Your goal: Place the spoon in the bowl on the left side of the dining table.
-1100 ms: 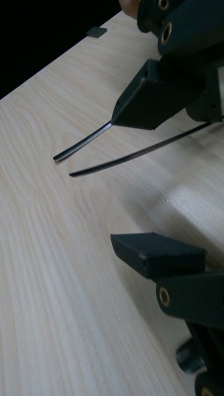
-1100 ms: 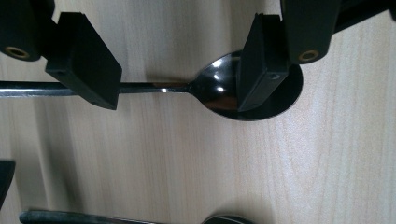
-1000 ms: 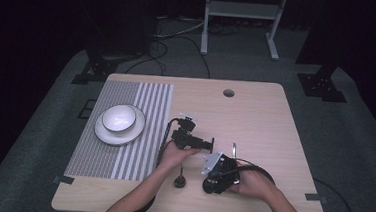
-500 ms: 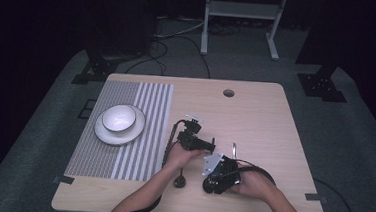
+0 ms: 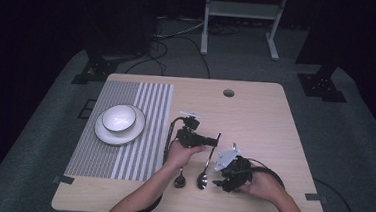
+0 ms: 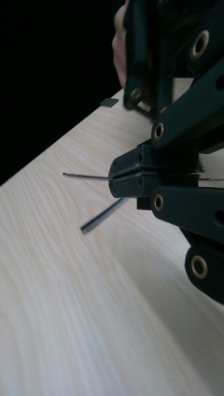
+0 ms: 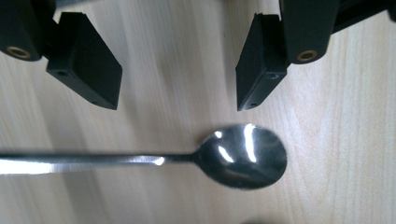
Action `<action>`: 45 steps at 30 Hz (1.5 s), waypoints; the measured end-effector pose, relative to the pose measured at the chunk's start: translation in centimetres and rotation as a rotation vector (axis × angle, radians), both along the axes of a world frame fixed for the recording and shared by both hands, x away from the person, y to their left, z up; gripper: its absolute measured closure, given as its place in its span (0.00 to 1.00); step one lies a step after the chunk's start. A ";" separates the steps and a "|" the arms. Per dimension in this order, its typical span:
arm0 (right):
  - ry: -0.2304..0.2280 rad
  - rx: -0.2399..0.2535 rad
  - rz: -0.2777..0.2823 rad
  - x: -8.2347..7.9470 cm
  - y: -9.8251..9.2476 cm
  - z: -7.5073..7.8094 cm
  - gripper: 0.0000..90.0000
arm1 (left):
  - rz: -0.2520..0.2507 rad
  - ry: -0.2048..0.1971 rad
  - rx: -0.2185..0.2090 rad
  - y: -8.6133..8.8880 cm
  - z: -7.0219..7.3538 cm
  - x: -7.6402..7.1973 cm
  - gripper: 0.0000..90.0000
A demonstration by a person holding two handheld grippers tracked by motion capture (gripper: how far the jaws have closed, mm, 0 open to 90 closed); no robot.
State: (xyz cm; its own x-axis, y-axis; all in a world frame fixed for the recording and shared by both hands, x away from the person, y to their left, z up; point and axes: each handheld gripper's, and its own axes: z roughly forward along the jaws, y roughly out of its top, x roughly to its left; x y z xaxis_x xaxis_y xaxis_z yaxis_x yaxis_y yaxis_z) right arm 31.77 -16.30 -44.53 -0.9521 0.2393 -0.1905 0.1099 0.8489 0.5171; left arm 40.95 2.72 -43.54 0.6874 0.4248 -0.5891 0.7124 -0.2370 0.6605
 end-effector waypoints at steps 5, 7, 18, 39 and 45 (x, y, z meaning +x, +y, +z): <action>0.050 0.090 -0.078 0.4 -2.4 0.3 0.31 | -0.004 -0.042 -0.006 0.0 1.4 -0.4 0.99; 0.072 0.138 -0.122 0.7 -3.8 0.5 0.30 | -0.003 -0.066 -0.012 0.4 2.3 -0.4 0.99; 0.115 0.239 -0.215 0.8 -7.0 0.7 0.29 | 0.015 -0.134 -0.011 2.0 5.1 -0.2 0.99; 0.123 0.307 -0.286 0.0 -10.1 0.4 0.28 | 0.038 -0.206 0.031 5.9 8.0 0.8 0.99; 0.124 0.318 -0.298 -0.1 -10.5 0.3 0.28 | 0.062 -0.218 0.046 7.3 8.5 1.3 0.99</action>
State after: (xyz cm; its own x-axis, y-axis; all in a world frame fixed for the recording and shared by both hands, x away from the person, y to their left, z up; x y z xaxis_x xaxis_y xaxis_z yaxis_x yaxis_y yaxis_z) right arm 31.68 -26.75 -44.21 -0.8440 0.5343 0.0476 0.4024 0.5720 0.7147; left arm 42.24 10.06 -35.04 0.7678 0.4932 -0.4090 0.5686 -0.2301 0.7898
